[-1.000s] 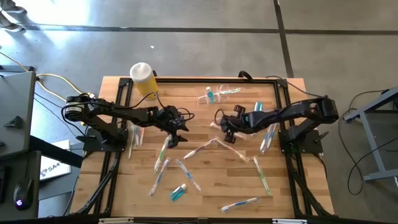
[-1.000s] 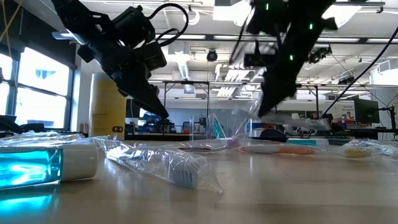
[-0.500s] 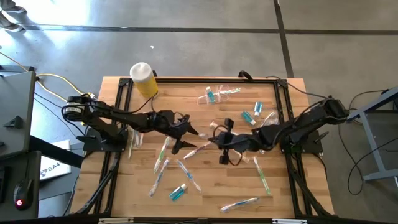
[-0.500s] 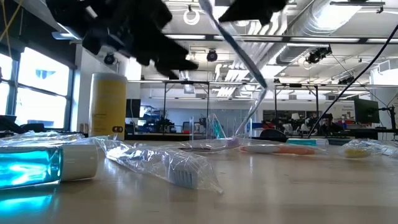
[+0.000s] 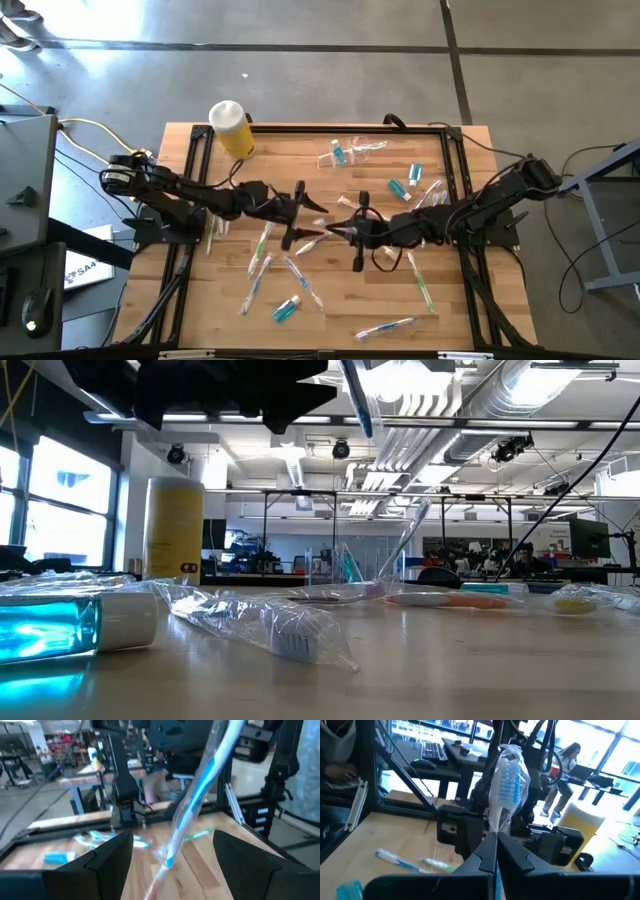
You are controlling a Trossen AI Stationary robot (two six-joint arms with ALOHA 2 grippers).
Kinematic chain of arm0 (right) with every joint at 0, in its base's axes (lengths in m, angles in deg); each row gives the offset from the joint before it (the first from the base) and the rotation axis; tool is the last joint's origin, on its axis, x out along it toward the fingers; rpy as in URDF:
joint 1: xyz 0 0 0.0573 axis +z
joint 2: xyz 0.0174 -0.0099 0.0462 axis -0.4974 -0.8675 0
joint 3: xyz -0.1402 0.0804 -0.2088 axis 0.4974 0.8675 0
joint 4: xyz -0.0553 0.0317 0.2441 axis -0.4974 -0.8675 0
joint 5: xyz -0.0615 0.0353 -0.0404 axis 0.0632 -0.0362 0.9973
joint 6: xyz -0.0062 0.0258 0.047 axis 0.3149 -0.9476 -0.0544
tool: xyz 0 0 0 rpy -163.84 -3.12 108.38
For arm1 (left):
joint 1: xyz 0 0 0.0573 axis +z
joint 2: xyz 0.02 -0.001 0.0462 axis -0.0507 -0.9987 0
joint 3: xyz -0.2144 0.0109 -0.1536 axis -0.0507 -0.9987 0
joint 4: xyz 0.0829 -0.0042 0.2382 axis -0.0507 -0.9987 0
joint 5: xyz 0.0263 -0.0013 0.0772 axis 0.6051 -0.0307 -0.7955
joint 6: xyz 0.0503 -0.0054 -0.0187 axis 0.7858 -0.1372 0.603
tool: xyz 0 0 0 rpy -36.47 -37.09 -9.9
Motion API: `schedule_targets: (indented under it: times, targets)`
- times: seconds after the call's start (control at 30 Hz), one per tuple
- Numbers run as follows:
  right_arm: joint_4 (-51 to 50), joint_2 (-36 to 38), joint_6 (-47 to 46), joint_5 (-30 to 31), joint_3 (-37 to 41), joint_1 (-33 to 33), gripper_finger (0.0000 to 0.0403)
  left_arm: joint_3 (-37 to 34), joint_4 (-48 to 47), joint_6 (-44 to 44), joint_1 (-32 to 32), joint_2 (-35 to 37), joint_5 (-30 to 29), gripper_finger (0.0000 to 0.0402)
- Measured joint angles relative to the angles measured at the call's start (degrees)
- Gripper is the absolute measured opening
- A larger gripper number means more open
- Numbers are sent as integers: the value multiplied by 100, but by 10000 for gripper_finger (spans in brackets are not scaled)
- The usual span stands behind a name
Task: Pick & Place toothbrushing station
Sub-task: Put the blue toothbrush into the transparent organizer
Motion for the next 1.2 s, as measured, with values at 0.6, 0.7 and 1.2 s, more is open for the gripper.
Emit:
schedule_targets:
  times: [0.6,0.7,1.2]
  targets:
    - [131,0,72,-422,0,-376,3,4,583,57,-3,0,-78,269]
    - [111,-2,79,-422,0,-376,3,4,675,56,-3,0,-54,269]
    - [37,-2,96,-421,2,-376,3,4,856,-126,-3,0,-22,269]
